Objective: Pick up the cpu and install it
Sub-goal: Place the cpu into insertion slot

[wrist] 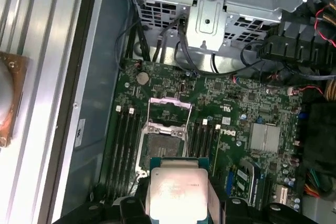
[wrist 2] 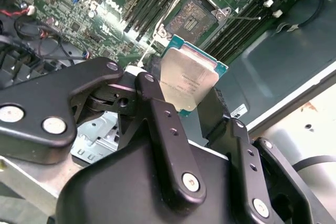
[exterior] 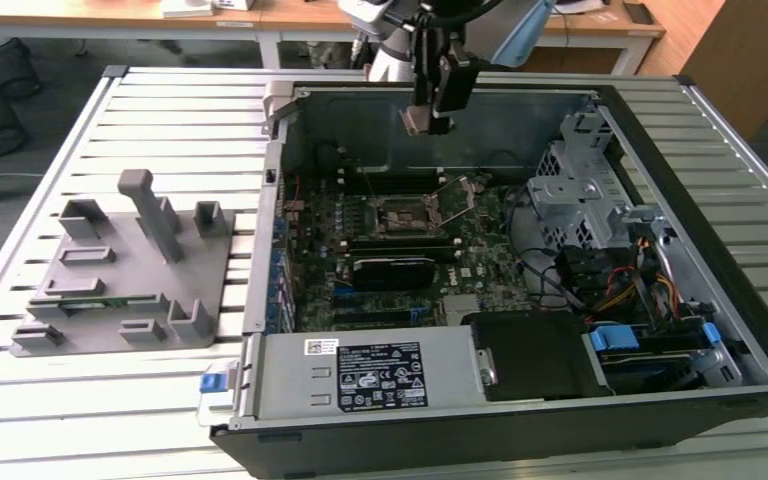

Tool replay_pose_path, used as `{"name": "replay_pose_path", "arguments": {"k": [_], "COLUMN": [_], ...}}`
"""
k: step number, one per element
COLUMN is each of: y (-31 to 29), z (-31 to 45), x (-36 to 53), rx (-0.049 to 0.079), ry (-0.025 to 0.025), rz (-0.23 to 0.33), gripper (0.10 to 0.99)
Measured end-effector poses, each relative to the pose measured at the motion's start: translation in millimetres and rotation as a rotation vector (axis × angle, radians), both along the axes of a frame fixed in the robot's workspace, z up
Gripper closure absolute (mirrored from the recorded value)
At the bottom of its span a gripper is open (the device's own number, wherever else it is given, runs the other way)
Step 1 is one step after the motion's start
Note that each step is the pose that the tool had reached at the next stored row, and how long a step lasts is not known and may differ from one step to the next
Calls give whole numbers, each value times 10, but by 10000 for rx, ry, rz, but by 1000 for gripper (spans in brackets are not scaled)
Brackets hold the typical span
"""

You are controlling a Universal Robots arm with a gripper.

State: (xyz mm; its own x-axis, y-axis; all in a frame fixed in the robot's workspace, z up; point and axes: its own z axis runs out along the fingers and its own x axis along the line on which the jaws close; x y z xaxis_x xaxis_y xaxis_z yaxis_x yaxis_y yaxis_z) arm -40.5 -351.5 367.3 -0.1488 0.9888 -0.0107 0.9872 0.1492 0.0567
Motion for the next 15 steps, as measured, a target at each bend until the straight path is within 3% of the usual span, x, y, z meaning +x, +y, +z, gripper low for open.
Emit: {"name": "replay_pose_path", "arguments": {"k": [15], "y": [1], "z": [-105], "x": [-2], "rx": [-1], "ry": [0], "rz": [-197], "gripper": [561]}}
